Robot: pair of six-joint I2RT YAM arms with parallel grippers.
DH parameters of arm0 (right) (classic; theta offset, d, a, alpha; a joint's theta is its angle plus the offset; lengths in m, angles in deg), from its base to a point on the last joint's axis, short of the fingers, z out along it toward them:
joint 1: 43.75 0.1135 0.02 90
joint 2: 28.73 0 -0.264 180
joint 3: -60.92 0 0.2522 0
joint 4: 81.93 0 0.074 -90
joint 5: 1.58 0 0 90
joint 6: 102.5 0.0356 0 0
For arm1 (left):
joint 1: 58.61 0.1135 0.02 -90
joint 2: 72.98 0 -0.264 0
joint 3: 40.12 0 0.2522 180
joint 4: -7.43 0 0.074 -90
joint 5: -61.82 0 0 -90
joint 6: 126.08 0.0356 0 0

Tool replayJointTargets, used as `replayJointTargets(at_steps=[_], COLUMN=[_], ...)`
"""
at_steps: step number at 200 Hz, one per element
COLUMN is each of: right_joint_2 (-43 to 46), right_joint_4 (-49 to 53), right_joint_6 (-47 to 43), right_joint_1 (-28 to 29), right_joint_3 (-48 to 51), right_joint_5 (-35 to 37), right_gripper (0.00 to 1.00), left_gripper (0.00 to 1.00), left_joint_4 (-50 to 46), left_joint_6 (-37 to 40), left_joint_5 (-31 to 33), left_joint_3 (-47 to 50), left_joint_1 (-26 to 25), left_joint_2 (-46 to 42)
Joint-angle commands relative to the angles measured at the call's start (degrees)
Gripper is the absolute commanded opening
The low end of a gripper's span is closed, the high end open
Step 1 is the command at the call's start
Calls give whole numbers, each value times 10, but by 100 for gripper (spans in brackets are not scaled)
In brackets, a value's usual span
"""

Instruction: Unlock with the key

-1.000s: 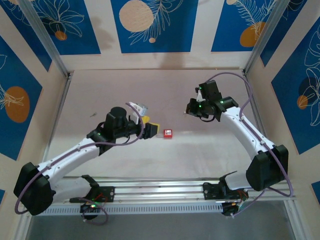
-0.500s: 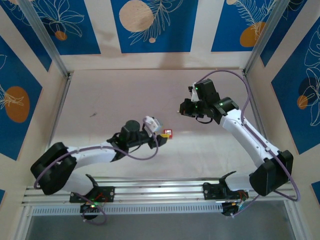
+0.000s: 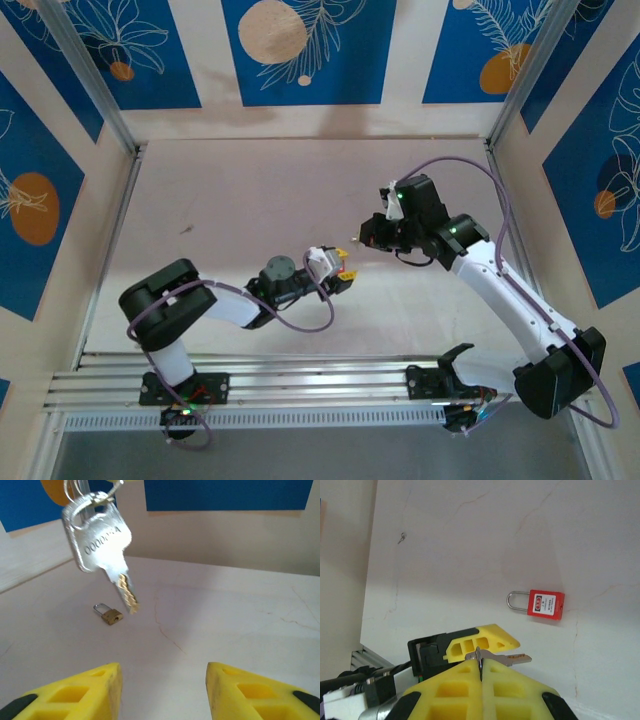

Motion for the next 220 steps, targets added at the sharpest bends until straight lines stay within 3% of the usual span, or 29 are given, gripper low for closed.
replayJointTargets(at_steps=[1, 42, 104, 220], right_joint_2=[14, 13, 12, 17], right_joint_4=[-4, -24, -42, -50], right_joint_6=[14, 23, 31, 31], right_joint_1=[4, 3, 3, -20], right_joint_3=[11, 23, 32, 59], right_joint_5=[-26, -49, -69, -77], right_gripper=[2, 2, 0, 0], left_gripper=[46, 44, 35, 5], left_joint_4=[117, 120, 120, 120], left_joint_6=[-23, -30, -34, -36], left_joint_5=[14, 12, 16, 27], left_joint_3=[4, -7, -12, -4], left_joint_1=[-2, -2, -2, 1], left_joint_2=[20, 34, 42, 35])
